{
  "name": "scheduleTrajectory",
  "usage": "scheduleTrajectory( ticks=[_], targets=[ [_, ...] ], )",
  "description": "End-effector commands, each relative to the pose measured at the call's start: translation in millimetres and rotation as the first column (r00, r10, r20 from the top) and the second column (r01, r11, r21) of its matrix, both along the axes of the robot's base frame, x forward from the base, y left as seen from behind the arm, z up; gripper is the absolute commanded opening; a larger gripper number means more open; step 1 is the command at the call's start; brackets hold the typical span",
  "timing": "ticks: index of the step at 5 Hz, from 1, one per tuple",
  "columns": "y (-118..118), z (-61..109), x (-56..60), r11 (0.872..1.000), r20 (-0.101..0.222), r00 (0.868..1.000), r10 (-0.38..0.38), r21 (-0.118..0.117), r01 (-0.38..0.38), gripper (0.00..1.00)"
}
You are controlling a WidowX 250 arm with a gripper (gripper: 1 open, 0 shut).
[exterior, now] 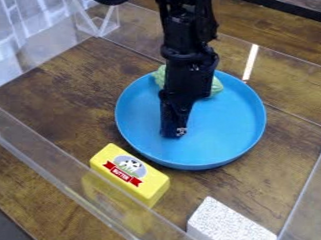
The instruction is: Put the green object in the blue tray
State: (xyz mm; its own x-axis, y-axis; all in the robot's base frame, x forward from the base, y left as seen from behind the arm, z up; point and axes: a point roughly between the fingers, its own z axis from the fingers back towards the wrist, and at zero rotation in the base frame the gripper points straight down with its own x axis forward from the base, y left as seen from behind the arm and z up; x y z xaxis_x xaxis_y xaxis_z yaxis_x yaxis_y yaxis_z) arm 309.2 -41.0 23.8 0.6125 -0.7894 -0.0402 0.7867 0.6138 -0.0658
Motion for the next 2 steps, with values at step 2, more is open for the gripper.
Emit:
scheduleTrajectory(
  ticks=[2],
  targets=[
    [2.5,28.9,0.0,0.998,0.067,0.996,0.054,-0.04,-0.052,0.0]
  ],
)
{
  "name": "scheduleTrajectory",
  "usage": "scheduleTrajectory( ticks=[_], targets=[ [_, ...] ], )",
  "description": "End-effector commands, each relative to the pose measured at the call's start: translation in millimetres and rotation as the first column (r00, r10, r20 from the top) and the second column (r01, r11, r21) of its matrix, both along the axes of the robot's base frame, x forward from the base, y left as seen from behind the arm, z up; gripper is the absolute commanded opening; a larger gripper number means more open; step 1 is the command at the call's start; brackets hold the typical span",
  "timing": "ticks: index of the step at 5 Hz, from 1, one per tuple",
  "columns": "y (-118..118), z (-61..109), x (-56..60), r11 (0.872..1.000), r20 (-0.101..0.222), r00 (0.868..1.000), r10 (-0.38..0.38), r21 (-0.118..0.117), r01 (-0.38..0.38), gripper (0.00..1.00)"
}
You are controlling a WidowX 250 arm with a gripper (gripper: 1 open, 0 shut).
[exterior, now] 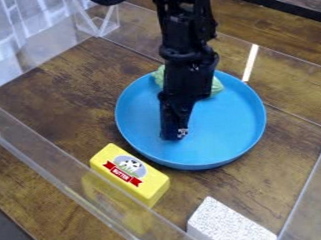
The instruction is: Put the green object in the blue tray
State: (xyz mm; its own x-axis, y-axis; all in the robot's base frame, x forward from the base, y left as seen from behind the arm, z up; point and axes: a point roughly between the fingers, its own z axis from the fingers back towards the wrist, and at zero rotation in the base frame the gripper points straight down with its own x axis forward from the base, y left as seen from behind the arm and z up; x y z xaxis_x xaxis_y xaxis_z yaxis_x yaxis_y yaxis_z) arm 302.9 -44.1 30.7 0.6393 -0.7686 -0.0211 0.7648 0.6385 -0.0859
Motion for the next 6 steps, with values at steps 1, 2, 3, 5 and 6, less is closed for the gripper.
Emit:
scheduleTrajectory(
  ticks=[1,2,3,5,6],
  targets=[
    [8.1,24.5,1.6,0.998,0.073,0.996,0.054,-0.024,-0.053,0.0],
    [1.5,22.9,11.5,0.998,0.07,0.996,0.062,-0.037,-0.059,0.0],
    [-7.2,20.0,20.9,0.996,0.061,0.995,0.08,-0.054,-0.077,0.0],
    [-9.4,25.3,-7.2,0.995,0.05,0.997,0.058,-0.084,-0.053,0.0],
    [-14.3,24.1,-7.3,0.995,0.046,0.998,0.036,-0.099,-0.031,0.0]
  ],
)
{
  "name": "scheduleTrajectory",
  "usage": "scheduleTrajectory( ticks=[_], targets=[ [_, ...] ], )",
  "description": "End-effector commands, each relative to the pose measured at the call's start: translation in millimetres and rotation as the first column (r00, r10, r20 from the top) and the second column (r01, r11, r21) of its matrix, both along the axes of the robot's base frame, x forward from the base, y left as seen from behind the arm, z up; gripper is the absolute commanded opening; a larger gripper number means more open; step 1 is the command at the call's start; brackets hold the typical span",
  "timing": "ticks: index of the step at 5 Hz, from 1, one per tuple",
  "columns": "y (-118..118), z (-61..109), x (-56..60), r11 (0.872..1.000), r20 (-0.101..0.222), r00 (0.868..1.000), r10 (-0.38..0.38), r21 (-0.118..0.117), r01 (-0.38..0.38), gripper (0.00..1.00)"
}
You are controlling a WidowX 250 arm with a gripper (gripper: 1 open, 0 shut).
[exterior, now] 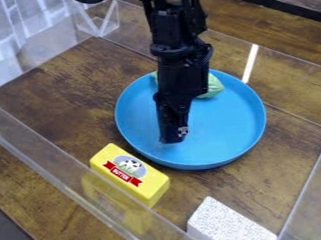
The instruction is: Put the green object in the blue tray
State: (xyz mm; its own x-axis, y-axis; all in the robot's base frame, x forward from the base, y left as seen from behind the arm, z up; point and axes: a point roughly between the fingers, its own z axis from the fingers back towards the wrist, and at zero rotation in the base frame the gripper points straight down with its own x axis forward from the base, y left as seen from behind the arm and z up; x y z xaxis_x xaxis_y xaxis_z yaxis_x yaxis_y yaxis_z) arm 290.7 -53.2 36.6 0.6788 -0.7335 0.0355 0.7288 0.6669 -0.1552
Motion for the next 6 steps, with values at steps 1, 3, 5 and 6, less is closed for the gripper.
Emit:
scheduleTrajectory(
  ticks=[1,3,5,6],
  targets=[
    [-10.0,17.8,4.1,0.999,0.057,0.998,-0.034,-0.024,0.035,1.0],
    [-15.4,21.4,17.5,0.998,0.052,0.999,-0.006,-0.058,0.009,1.0],
    [-8.3,31.5,17.9,0.998,0.059,0.998,-0.031,-0.056,0.035,1.0],
    [-7.4,44.2,15.3,0.996,0.068,0.995,-0.074,-0.04,0.077,1.0]
  ],
)
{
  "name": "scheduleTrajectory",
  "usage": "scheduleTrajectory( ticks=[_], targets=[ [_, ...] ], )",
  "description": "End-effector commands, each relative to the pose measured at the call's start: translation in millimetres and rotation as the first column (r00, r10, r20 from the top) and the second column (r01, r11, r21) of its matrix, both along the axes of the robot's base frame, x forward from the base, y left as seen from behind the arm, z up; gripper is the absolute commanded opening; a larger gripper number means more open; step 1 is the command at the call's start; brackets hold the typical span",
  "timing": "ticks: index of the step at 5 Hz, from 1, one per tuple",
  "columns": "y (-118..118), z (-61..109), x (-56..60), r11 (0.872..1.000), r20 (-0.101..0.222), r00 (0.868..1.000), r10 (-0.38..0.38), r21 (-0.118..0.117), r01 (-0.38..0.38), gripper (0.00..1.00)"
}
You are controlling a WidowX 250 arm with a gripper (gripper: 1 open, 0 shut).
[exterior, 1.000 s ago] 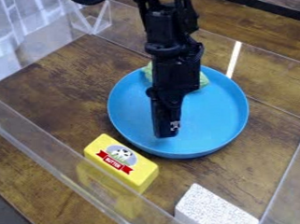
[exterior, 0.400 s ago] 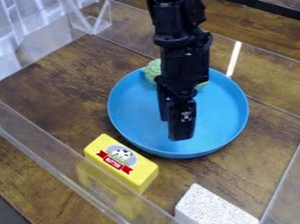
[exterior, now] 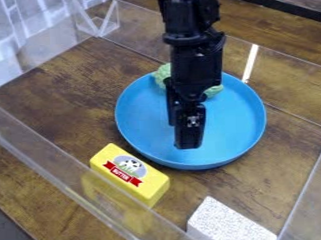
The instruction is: Put the green object in the blue tray
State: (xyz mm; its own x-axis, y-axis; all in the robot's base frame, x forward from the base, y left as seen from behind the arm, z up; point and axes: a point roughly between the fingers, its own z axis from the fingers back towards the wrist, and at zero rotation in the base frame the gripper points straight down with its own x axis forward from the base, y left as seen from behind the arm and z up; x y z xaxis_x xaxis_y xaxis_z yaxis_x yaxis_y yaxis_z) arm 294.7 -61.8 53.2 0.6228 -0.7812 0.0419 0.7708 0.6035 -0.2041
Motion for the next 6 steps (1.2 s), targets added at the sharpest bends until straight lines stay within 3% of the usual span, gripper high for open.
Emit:
scheduleTrajectory(
  ticks=[1,2,3,5,6],
  targets=[
    [3.8,40.1,9.2,0.999,0.101,0.994,-0.035,0.001,0.035,1.0],
    [11.9,48.5,29.3,1.0,0.107,0.994,-0.002,0.026,-0.001,1.0],
    [17.1,48.3,44.3,0.999,0.118,0.993,-0.002,0.033,-0.002,1.0],
    [18.6,34.9,41.6,0.999,0.121,0.991,-0.05,0.02,0.048,1.0],
    [15.0,23.5,40.0,0.999,0.122,0.992,-0.034,0.012,0.033,1.0]
  ],
)
